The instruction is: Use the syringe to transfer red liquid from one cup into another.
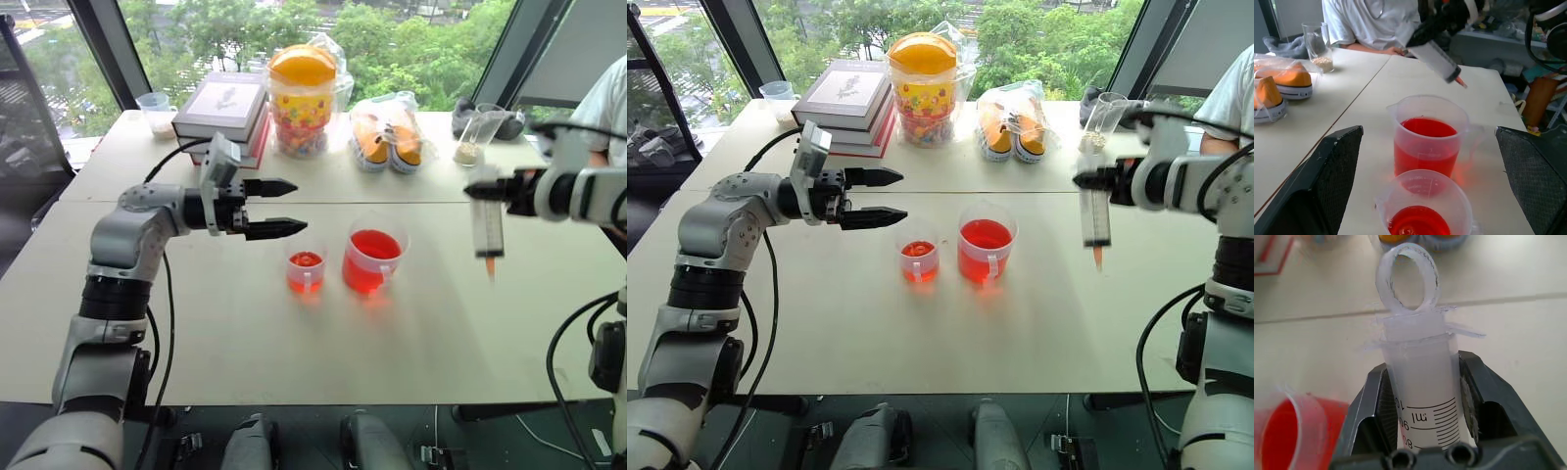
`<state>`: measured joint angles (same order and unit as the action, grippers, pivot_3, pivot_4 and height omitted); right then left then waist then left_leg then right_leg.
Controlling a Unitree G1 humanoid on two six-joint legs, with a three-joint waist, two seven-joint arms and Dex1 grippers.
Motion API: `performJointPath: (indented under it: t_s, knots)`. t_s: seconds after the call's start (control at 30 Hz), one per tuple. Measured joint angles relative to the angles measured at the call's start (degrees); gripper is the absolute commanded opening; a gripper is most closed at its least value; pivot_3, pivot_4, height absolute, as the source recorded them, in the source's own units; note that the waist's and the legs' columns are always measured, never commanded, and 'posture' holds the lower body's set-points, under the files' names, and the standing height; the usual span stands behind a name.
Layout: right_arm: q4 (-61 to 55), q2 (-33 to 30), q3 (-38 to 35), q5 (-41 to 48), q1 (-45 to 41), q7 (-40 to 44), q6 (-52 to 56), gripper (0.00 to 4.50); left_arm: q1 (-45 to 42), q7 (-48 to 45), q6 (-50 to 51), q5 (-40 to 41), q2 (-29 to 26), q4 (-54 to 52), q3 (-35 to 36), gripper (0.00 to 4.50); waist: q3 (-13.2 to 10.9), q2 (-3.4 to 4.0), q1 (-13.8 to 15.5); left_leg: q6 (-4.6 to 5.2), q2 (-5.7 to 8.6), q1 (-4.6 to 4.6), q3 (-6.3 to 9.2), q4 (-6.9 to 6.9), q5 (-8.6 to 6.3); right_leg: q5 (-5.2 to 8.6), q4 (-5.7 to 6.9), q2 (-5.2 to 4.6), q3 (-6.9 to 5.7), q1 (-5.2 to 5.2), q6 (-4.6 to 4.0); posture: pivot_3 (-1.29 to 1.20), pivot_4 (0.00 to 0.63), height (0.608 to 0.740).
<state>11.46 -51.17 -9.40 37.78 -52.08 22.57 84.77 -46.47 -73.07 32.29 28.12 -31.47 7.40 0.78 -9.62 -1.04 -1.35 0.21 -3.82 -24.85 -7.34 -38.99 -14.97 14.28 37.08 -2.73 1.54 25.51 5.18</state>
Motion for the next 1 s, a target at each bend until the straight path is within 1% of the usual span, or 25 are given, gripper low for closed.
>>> performJointPath:
  t_s: [0.1, 0.23, 0.33, 0.4, 0.43, 0.47, 0.53, 0.63, 0.7, 0.77, 0.87, 0.93, 1.0]
  knots:
    - [6.7, 0.2, 3.2, -2.6, 0.2, 2.4, -1.3, 1.37, 1.1, 0.4, 0.1, 0.1, 0.2, -0.9, -0.3, 4.44, 0.0, 0.01, 0.1, 0.0, 0.01, 0.0, -0.02, -0.06, 0.0, -0.01, -0.01, -0.01, 0.03, -0.01, 0.02, 0.0, 0.15, 0.74]
    - [18.5, 2.5, 8.7, -8.4, -0.2, 5.9, -8.1, 1.37, 1.8, 1.2, 1.0, 0.6, 0.2, -2.1, -0.4, 4.44, 0.0, 0.01, 0.2, 0.0, 0.03, -0.02, -0.03, -0.08, 0.0, -0.06, -0.04, 0.0, 0.03, -0.03, 0.12, 0.0, 0.15, 0.74]
    - [24.9, 4.0, 11.2, -11.5, -2.0, 8.6, -11.8, 1.37, 2.0, 2.1, 1.5, 1.3, 0.2, -3.7, -0.4, 4.44, 0.0, 0.04, 0.2, 0.0, 0.02, -0.03, 0.0, -0.04, 0.0, -0.08, -0.02, 0.03, 0.02, -0.02, 0.16, 0.0, 0.15, 0.74]
    - [28.6, 4.3, 12.0, -13.5, -3.4, 10.6, -14.4, 2.43, 2.5, 2.6, 2.6, 2.3, 0.2, -5.0, -0.3, 4.5, 0.0, 0.04, 0.2, 0.0, 0.01, -0.03, 0.0, -0.05, 0.0, -0.09, -0.02, 0.04, 0.01, -0.03, 0.16, 0.0, 0.15, 0.74]
    - [29.8, 4.7, 12.4, -14.6, -3.5, 11.2, -15.8, 2.85, 2.8, 2.9, 3.1, 2.8, 0.2, -5.6, -0.3, 4.5, 0.0, 0.04, 0.2, 0.0, 0.01, -0.03, 0.0, -0.06, 0.0, -0.08, -0.02, 0.04, 0.01, -0.04, 0.16, 0.0, 0.15, 0.74]
    - [31.0, 5.1, 12.6, -15.5, -3.6, 11.6, -16.8, 3.44, 3.0, 3.2, 3.5, 3.2, 0.1, -6.0, -0.2, 4.5, 0.0, 0.04, 0.2, 0.0, 0.02, -0.03, 0.0, -0.07, 0.0, -0.08, -0.02, 0.03, 0.02, -0.04, 0.16, 0.0, 0.15, 0.74]
    - [32.5, 5.4, 12.9, -16.5, -3.8, 13.2, -17.9, 4.48, 3.2, 3.5, 4.4, 3.8, -0.2, -6.6, 0.0, 4.5, 0.0, 0.04, 0.2, 0.0, 0.02, -0.01, 0.0, -0.07, 0.0, -0.08, -0.01, 0.04, 0.01, -0.06, 0.16, 0.0, 0.15, 0.74]
    - [32.4, 5.3, 12.5, -17.1, -4.0, 14.6, -17.6, 4.48, 3.3, 3.9, 5.2, 4.9, -0.9, -7.7, 0.0, 4.5, 0.0, 0.04, 0.2, -0.01, 0.02, -0.01, 0.0, -0.08, 0.0, -0.08, -0.01, 0.03, 0.02, -0.06, 0.15, 0.0, 0.15, 0.74]
    - [29.9, 4.8, 11.5, -17.1, -3.6, 15.0, -15.8, 4.48, 3.5, 3.9, 6.3, 5.3, -1.7, -8.3, 0.0, 4.5, 0.0, 0.05, 0.2, -0.01, 0.02, -0.01, 0.0, -0.07, 0.0, -0.08, 0.0, 0.03, 0.02, -0.04, 0.15, 0.0, 0.15, 0.74]
    - [22.3, 2.5, 9.3, -15.7, -1.4, 15.5, -13.2, 4.48, 3.7, 3.7, 7.2, 5.9, -2.4, -8.5, 0.0, 4.5, 0.0, 0.07, 0.4, -0.01, 0.01, -0.03, 0.01, -0.02, 0.0, -0.08, 0.0, 0.03, 0.01, -0.01, 0.16, 0.0, 0.15, 0.74]
    - [3.2, -2.8, 2.2, -10.5, 4.3, 17.6, -8.2, 4.48, 4.3, 3.2, 7.7, 6.3, -4.6, -8.9, 0.1, 4.5, -0.1, 0.13, 0.7, -0.01, 0.0, -0.07, 0.07, 0.05, 0.0, -0.07, -0.04, 0.02, -0.07, 0.02, 0.19, 0.0, 0.15, 0.74]
    - [-8.3, -4.7, -3.3, -6.5, 7.7, 19.1, -5.4, 4.48, 4.7, 3.1, 8.3, 6.4, -5.5, -9.2, 0.2, 4.5, -0.1, 0.12, 0.7, -0.01, -0.01, -0.07, 0.09, 0.08, 0.0, -0.06, -0.06, 0.03, -0.09, 0.0, 0.2, 0.0, 0.15, 0.74]
    - [-20.6, -6.8, -8.8, -1.7, 14.0, 21.6, -3.3, 4.48, 5.1, 2.8, 8.8, 6.8, -6.0, -9.8, -0.1, 4.5, -0.1, 0.12, 0.7, -0.01, 0.0, -0.07, 0.11, 0.05, -0.01, -0.06, -0.07, 0.02, -0.11, -0.03, 0.19, 0.0, 0.15, 0.74]
